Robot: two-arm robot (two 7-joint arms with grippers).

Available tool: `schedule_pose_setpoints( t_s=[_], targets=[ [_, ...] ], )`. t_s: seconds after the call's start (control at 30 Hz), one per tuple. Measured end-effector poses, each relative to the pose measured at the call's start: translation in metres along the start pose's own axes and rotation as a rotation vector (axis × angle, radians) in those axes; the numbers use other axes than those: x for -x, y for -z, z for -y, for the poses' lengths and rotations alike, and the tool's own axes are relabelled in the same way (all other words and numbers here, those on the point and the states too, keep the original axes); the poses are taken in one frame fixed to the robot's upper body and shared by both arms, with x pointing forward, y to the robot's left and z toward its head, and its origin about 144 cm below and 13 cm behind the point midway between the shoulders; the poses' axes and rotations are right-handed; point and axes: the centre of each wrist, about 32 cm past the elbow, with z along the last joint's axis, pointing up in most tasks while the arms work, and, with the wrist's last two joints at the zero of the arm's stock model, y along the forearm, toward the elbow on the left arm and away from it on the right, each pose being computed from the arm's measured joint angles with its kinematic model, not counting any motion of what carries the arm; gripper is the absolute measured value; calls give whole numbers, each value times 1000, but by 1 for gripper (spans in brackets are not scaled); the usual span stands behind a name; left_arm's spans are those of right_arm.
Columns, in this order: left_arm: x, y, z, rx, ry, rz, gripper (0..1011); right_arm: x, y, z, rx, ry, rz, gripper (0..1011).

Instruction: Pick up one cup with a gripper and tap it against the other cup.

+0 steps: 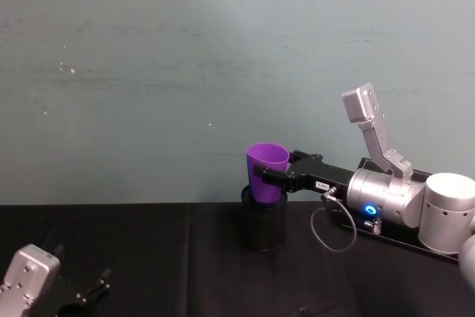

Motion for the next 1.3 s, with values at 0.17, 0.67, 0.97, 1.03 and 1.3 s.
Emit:
schedule_pose_setpoints(
  t_s=[0.17, 0.67, 0.97, 1.03, 1.3],
  targets=[
    [0, 0, 0, 0, 0, 0, 1004, -3, 0, -2, -3, 6, -5, 728],
    [0, 0, 0, 0, 0, 0, 1005, -9, 0, -11, -9, 16, -25, 728],
    [0, 0, 0, 0, 0, 0, 1005, -9, -1, -13, -13, 20, -27, 728],
    [0, 0, 0, 0, 0, 0, 1005, -9, -1, -14, -13, 21, -26, 726],
    [0, 0, 0, 0, 0, 0, 1005, -11, -2, -15, -15, 31, -35, 728]
  ],
)
